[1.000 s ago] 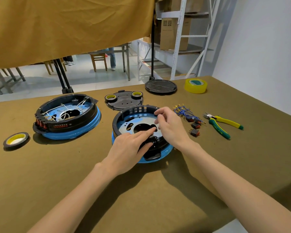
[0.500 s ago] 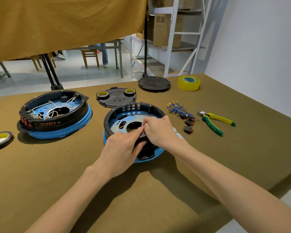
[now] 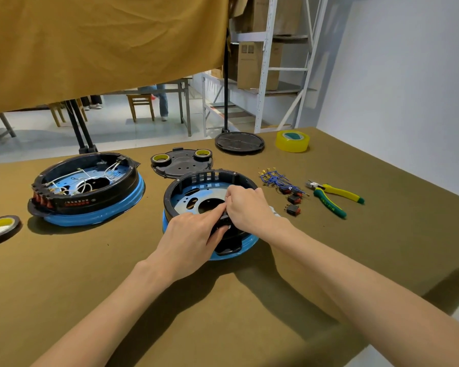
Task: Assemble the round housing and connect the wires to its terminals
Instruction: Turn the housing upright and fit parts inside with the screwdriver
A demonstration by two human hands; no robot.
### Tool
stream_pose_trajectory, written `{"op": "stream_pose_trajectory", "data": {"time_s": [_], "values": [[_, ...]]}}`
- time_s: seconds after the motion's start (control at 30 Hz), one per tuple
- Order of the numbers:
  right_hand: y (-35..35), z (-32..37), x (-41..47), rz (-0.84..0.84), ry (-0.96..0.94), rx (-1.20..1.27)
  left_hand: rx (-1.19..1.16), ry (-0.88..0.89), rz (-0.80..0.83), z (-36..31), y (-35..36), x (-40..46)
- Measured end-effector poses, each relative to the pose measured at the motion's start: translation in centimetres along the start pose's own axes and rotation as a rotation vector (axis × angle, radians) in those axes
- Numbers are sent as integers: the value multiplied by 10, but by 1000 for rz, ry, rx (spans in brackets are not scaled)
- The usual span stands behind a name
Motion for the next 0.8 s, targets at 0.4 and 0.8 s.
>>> {"op": "stream_pose_trajectory", "data": {"time_s": [0.4,0.8], "values": [[-34,-7,21,-202,137,411,17,-1,-11,3,3,2],[-5,0,10,-117,11,283,-57,-9,-3,5,3,1]]}}
Point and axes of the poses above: each hand's wrist, its own x-axis towards the middle knuckle, its own y-axis out of the palm, z = x × y, the point moved 3 cm from there along x, towards the middle knuckle, and after that the axes turned 4 degrees about z, right-handed, at the moved point
